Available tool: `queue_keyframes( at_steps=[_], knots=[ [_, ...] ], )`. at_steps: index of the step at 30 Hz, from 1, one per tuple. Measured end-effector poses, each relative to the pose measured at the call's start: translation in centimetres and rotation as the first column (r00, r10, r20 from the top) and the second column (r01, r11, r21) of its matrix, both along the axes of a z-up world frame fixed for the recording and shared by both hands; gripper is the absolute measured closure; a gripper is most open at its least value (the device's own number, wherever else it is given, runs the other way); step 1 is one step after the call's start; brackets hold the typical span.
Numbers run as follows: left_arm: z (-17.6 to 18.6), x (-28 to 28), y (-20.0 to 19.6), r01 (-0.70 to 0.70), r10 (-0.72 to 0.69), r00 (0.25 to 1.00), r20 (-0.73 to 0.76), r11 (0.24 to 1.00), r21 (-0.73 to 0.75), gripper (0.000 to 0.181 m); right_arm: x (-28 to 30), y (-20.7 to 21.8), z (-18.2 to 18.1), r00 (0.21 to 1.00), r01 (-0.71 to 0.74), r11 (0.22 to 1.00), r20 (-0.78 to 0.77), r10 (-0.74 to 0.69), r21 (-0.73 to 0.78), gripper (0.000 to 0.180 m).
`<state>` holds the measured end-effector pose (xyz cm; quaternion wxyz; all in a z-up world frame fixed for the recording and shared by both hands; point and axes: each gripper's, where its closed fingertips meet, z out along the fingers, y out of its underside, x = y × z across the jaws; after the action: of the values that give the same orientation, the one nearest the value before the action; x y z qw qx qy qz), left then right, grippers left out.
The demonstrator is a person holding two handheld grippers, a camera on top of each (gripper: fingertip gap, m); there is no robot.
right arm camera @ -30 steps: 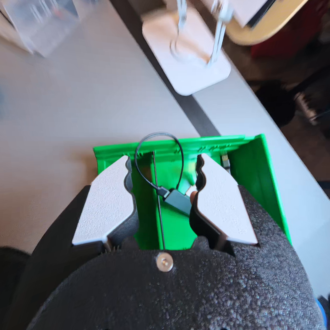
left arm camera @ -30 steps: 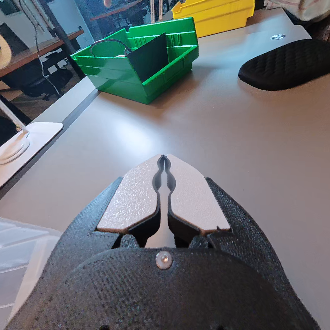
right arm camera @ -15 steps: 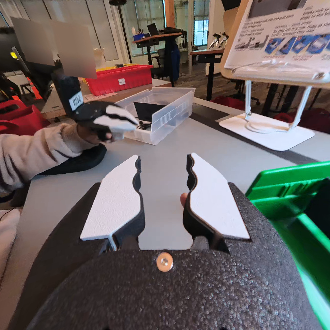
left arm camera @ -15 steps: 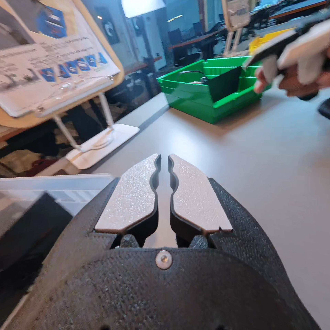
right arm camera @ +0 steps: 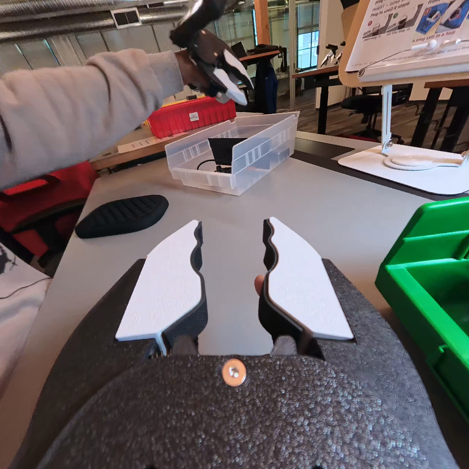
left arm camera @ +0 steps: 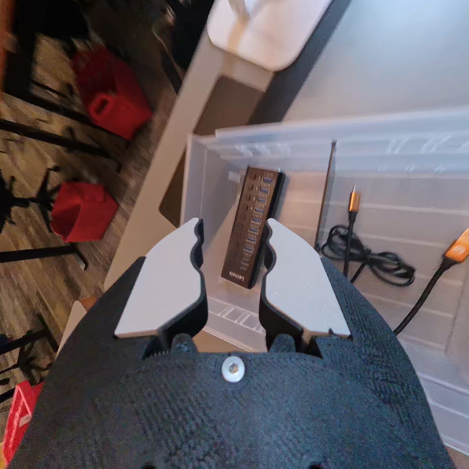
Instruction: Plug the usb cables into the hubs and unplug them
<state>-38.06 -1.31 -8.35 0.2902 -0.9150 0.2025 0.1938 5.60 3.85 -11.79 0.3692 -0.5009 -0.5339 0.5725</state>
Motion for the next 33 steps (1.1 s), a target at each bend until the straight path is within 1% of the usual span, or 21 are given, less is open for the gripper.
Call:
queue_keyframes(
  at_steps=[1, 3, 5, 8, 10, 11, 12, 13, 15, 17, 20, 22, 24, 26, 29, 31, 33],
  knots=[
    [-1.5, -0.8, 0.0, 0.006, -0.006, 1.000, -0.003, 0.997, -0.079, 0.132, 0.2, 0.2, -0.2, 1.000, 0.010, 1.000, 0.010, -0.010, 0.024, 0.133],
    [-4.5, -1.6, 0.1, 0.029, -0.029, 1.000, 0.004, 0.975, -0.222, 0.130, 0.5, 0.5, -0.8, 0.999, 0.022, 0.999, 0.032, -0.024, 0.050, 0.133],
    [-7.4, -2.0, 0.2, 0.053, -0.047, 0.999, 0.026, 0.941, -0.335, 0.126, 0.7, 0.6, -0.9, 0.999, 0.020, 0.999, 0.038, -0.021, 0.036, 0.133],
    [-10.8, -2.5, 1.0, 0.080, -0.061, 0.997, 0.056, 0.898, -0.433, 0.120, 0.4, 0.8, -1.1, 0.999, 0.006, 1.000, 0.045, -0.007, 0.015, 0.133],
    [-12.9, -3.2, 1.1, 0.074, -0.035, 0.996, 0.088, 0.871, -0.486, 0.115, 0.1, 1.0, -1.4, 0.999, -0.005, 1.000, 0.051, 0.005, 0.008, 0.133],
    [-14.1, -3.5, 0.8, 0.062, -0.006, 0.994, 0.107, 0.848, -0.526, 0.109, 0.0, 1.1, -1.5, 0.999, -0.011, 1.000, 0.053, 0.011, 0.000, 0.133],
    [-14.6, -3.6, 1.2, 0.049, 0.030, 0.989, 0.144, 0.854, -0.518, 0.121, -0.1, 1.2, -1.5, 0.998, -0.017, 1.000, 0.053, 0.018, -0.009, 0.133],
    [-14.6, -3.6, 1.6, 0.053, 0.046, 0.982, 0.181, 0.862, -0.505, 0.120, -0.2, 1.2, -1.5, 0.998, -0.023, 1.000, 0.053, 0.024, -0.019, 0.133],
    [-14.7, -3.6, 1.6, 0.077, 0.029, 0.980, 0.196, 0.854, -0.515, 0.120, -0.2, 1.3, -1.5, 0.998, -0.031, 0.999, 0.049, 0.033, -0.031, 0.134],
    [-14.6, -3.7, 1.6, 0.080, 0.015, 0.984, 0.175, 0.849, -0.523, 0.121, -0.2, 1.2, -1.6, 0.998, -0.037, 0.999, 0.047, 0.039, -0.035, 0.134],
    [-14.2, -3.6, 1.5, 0.077, -0.010, 0.991, 0.137, 0.864, -0.498, 0.121, -0.2, 1.1, -1.7, 0.998, -0.035, 0.999, 0.050, 0.037, -0.022, 0.136],
    [-12.9, -3.5, 1.1, 0.053, 0.010, 0.992, 0.126, 0.871, -0.488, 0.122, -0.1, 0.9, -1.9, 0.998, -0.031, 1.000, 0.056, 0.031, 0.000, 0.136],
    [-10.3, -3.4, 0.5, 0.034, 0.010, 0.996, 0.091, 0.883, -0.468, 0.122, 0.1, 0.7, -1.9, 0.998, -0.023, 0.999, 0.056, 0.021, 0.030, 0.137],
    [-6.5, -2.8, 0.0, 0.027, -0.003, 0.998, 0.057, 0.902, -0.431, 0.122, 0.4, 0.4, -1.8, 0.999, -0.016, 0.998, 0.050, 0.013, 0.061, 0.137],
    [0.1, -0.7, -0.3, 0.042, -0.043, 0.999, 0.002, 0.945, -0.323, 0.123, 0.6, 0.0, -1.3, 0.999, -0.004, 0.995, 0.032, 0.001, 0.095, 0.138],
    [4.3, 2.0, -0.3, 0.087, -0.089, 0.996, -0.002, 0.971, -0.221, 0.123, 0.6, -0.2, -1.2, 1.000, 0.004, 0.992, 0.028, -0.007, 0.124, 0.138],
    [8.0, 5.8, -0.2, 0.164, -0.164, 0.986, 0.009, 0.982, -0.095, 0.123, 0.5, -0.4, -1.3, 0.999, 0.015, 0.987, 0.033, -0.020, 0.160, 0.138]
  ],
)
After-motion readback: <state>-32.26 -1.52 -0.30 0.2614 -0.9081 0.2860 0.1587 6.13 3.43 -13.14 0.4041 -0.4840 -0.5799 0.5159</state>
